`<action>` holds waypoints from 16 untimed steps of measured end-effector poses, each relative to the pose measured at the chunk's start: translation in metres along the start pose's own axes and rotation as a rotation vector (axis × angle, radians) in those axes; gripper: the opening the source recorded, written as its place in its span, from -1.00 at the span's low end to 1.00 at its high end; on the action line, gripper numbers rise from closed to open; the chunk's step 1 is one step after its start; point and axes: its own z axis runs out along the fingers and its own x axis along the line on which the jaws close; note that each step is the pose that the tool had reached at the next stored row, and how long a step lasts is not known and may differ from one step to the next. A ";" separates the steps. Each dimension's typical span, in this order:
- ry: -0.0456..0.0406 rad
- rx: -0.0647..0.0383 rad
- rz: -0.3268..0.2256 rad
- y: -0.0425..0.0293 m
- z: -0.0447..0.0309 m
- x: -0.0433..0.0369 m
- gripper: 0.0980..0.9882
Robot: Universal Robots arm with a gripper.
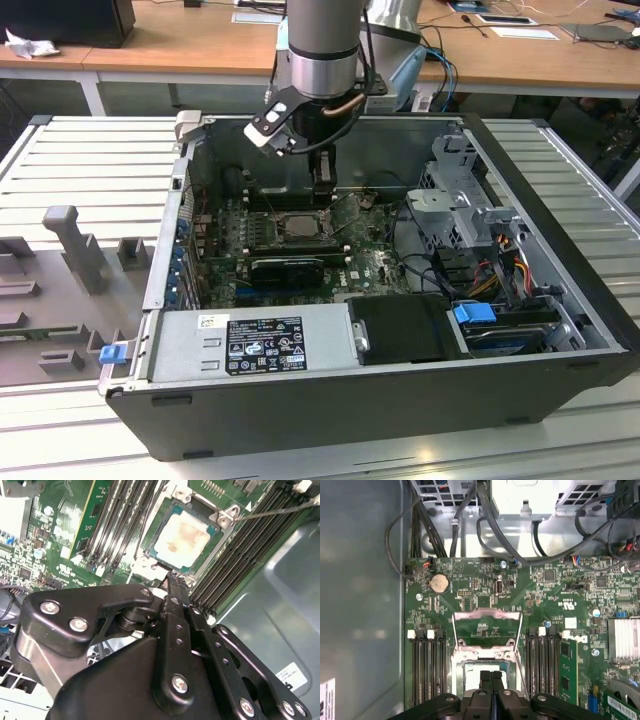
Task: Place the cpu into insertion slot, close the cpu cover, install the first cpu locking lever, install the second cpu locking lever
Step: 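Close the cpu cover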
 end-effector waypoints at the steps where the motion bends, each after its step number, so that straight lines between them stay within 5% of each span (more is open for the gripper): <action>1: 0.0000 0.000 0.000 0.0004 -0.0006 0.0000 -0.98; 8: 0.0000 0.000 0.000 0.0065 -0.0025 0.0002 -0.98; 16: 0.0000 0.001 0.000 0.0225 -0.0016 0.0005 -0.98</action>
